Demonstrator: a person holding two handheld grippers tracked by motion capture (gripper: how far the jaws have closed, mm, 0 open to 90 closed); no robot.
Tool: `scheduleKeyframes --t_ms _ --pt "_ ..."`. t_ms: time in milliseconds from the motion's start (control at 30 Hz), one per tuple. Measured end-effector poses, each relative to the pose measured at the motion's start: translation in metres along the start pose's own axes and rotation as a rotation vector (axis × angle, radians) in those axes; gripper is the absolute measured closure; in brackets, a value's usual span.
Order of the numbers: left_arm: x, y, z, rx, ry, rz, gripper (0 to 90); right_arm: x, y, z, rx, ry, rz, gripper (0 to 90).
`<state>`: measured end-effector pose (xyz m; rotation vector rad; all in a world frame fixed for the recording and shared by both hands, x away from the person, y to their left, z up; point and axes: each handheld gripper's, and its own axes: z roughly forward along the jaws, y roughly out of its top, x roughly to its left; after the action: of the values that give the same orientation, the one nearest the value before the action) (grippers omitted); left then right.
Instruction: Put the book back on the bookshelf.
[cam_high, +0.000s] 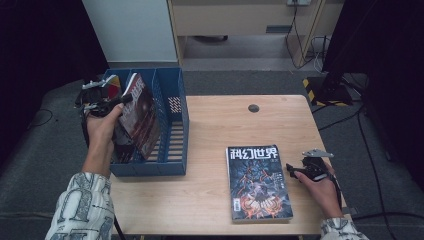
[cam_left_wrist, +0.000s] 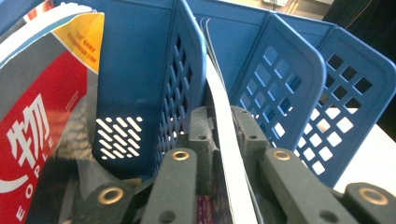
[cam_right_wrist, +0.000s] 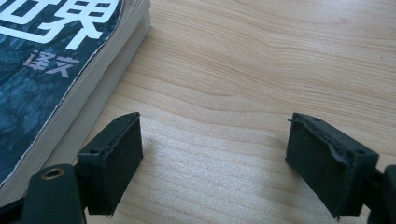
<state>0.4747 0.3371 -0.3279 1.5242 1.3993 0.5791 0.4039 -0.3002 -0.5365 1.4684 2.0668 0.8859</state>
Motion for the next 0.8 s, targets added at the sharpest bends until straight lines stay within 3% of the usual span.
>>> scheduleKeyframes --t_ms 67,167,467,800 --pt "-0.002 0.001 -0.003 -0.014 -0.002 0.006 73.2 0.000 0.000 0.000 0.000 0.000 0.000 18.6" --pt "-0.005 0.000 -0.007 -0.013 0.017 0.048 68.2 0.000 0.000 0.000 0.001 -0.001 0.002 18.2" --pt "-0.007 -0.007 -0.017 -0.035 0.005 0.067 58.2 0.001 0.000 0.000 0.004 -0.001 0.008 17.3" --pt "-0.008 -0.035 -0.036 -0.042 -0.017 0.096 50.3 0.001 0.000 0.000 0.004 0.000 0.003 16.7"
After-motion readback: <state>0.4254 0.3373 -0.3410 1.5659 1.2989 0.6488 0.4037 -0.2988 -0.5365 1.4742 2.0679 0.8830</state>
